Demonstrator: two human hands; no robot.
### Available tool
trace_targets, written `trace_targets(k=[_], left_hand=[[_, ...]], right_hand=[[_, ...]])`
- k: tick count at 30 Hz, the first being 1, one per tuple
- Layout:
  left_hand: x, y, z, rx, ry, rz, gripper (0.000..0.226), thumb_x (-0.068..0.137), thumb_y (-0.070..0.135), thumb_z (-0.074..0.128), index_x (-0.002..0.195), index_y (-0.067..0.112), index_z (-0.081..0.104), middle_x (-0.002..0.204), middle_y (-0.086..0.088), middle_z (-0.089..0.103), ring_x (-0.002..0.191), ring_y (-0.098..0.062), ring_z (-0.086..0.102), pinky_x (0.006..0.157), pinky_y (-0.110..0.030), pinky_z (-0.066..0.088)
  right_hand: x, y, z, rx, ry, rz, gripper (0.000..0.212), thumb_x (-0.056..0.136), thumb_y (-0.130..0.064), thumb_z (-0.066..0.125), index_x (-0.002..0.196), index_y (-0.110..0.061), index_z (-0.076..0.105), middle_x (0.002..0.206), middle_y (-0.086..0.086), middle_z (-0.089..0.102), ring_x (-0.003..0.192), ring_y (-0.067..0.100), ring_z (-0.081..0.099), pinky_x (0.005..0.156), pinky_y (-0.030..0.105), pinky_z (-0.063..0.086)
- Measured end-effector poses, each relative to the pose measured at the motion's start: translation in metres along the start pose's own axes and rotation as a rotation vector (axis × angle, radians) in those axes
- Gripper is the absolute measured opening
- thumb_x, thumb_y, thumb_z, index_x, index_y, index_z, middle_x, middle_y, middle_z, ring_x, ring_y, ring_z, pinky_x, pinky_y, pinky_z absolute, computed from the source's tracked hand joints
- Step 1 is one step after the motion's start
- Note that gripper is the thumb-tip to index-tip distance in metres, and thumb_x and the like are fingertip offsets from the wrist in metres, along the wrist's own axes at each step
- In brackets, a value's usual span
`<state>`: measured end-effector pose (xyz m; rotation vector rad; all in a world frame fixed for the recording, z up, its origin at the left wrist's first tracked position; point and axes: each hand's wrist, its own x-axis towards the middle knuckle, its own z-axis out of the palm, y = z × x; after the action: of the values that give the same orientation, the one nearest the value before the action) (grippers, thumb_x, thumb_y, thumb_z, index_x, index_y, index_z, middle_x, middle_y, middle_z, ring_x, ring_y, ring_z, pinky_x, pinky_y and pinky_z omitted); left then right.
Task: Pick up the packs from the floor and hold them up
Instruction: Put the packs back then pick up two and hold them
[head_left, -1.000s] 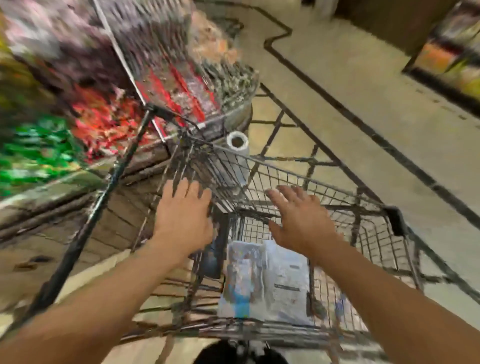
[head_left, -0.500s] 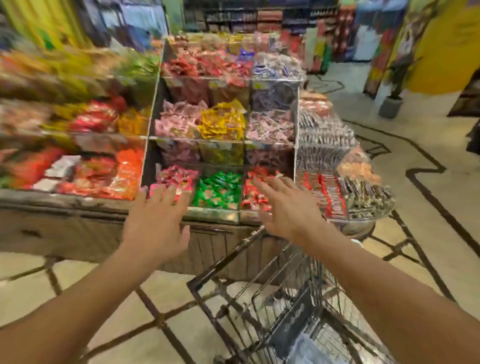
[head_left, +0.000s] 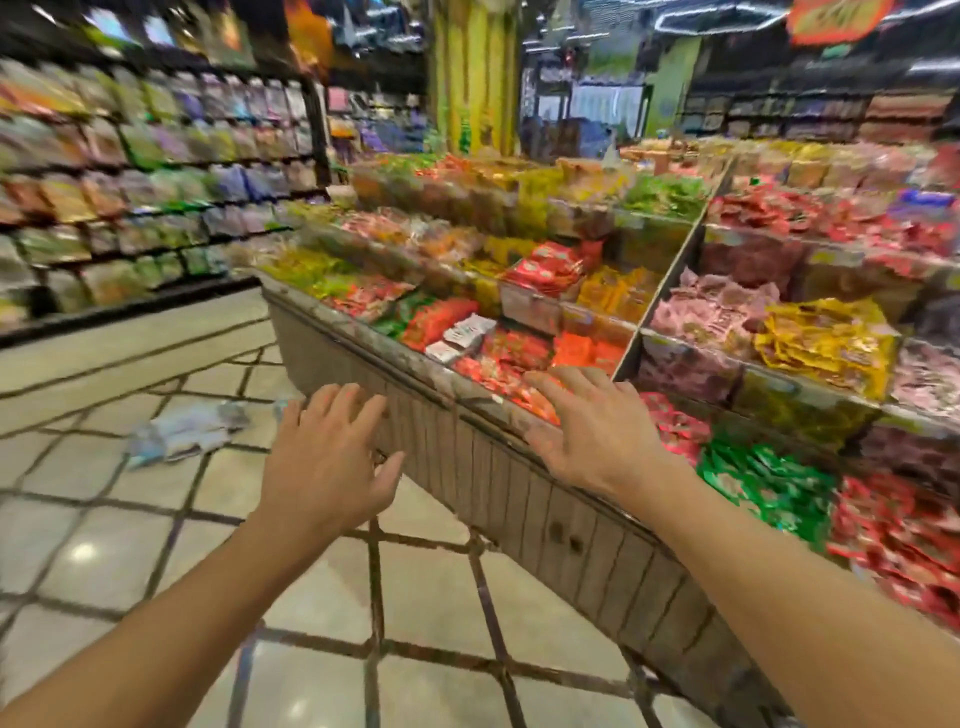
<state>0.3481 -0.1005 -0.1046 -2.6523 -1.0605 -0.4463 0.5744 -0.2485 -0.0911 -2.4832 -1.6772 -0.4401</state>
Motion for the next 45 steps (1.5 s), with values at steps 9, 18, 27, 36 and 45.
trace_targets(k=[9,18,27,36,45], left_hand=[[0.022,-0.170,0.031,0.003,0.009,-0.190,0.068,0.084,0.060,0.047,0.133,0.017,0.067,0.134,-0.015,0.066,0.129,-0.036,0.058,0.107,-0.056,0.045],[0.070,-0.287,0.098,0.062,0.008,-0.346,0.071,0.089,0.065,0.039,0.132,0.015,0.068,0.132,-0.014,0.068,0.126,-0.035,0.060,0.106,-0.055,0.045],[0.174,-0.385,0.155,0.136,-0.044,-0.467,0.068,0.090,0.063,0.040,0.125,0.014,0.071,0.126,-0.014,0.070,0.123,-0.035,0.061,0.104,-0.053,0.044],[0.266,-0.488,0.206,0.174,-0.046,-0.563,0.070,0.092,0.066,0.037,0.131,0.016,0.067,0.130,-0.010,0.068,0.125,-0.032,0.059,0.107,-0.052,0.043],[0.370,-0.625,0.283,0.094,-0.040,-0.578,0.070,0.091,0.063,0.037,0.134,0.015,0.065,0.132,-0.012,0.067,0.126,-0.033,0.058,0.107,-0.052,0.043]], right_hand=[[0.146,-0.142,0.032,0.042,-0.008,-0.174,0.072,0.097,-0.060,0.051,0.160,-0.030,0.030,0.160,0.002,0.040,0.146,0.029,0.037,0.108,0.048,0.041],[0.284,-0.241,0.092,0.233,0.013,-0.346,0.071,0.090,-0.059,0.044,0.151,-0.022,0.049,0.144,0.008,0.058,0.131,0.035,0.054,0.094,0.052,0.054],[0.458,-0.295,0.155,0.289,0.012,-0.447,0.070,0.092,-0.067,0.038,0.147,-0.026,0.051,0.139,0.004,0.060,0.129,0.031,0.055,0.092,0.049,0.054],[0.612,-0.359,0.209,0.288,-0.003,-0.512,0.065,0.094,-0.065,0.044,0.147,-0.027,0.047,0.140,0.000,0.056,0.130,0.029,0.052,0.094,0.047,0.051],[0.766,-0.452,0.273,0.246,-0.022,-0.507,0.066,0.095,-0.062,0.050,0.150,-0.027,0.042,0.148,0.001,0.052,0.136,0.030,0.048,0.098,0.047,0.050]])
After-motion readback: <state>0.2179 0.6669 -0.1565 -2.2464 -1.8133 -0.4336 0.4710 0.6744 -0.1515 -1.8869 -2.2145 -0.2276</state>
